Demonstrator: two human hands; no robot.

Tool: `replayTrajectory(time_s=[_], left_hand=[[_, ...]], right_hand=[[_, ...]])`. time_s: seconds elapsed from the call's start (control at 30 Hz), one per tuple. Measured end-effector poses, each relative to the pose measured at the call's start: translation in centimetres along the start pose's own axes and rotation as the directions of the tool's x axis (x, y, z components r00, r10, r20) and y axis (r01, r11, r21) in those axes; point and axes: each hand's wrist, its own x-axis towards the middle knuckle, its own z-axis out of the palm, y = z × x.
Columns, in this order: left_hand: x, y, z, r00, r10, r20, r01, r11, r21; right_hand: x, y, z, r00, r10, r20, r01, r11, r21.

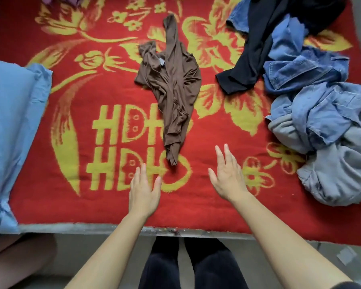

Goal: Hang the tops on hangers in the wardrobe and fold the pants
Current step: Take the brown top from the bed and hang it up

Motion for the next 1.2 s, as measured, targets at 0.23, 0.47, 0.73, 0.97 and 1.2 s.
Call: replayTrajectory(time_s=[0.23,0.47,0.73,0.97,1.2], left_hand=[[11.8,1.4,8.7,0.952,-0.295,0.085,0.307,0.910,-0.279],[16.3,0.4,13.9,0.971,-0.238,-0.002,0.235,0.960,-0.153],[15.9,-8.1,11.1,0.980,-0.042,-0.194,0.063,0.992,0.105],[16.5,-14.7,7.1,0.923,-0.257,-0.287,0.293,0.952,0.092],[16.3,-13.7,8.9,0.802,-0.579,0.146,0.567,0.662,-0.491]], right_hand=[[7.8,1.4,7.3,0.998,-0.068,0.017,0.068,0.998,0.001],[16.1,-1.9,9.9,0.965,-0.255,-0.060,0.253,0.966,-0.045],[22.6,-4.8,12.3,0.910,-0.361,0.206,0.415,0.769,-0.486],[12.9,-1.7,14.9,0.883,-0.278,0.379,0.379,0.898,-0.225],[6.0,2.5,15.9,0.939,-0.007,0.345,0.004,1.000,0.010]])
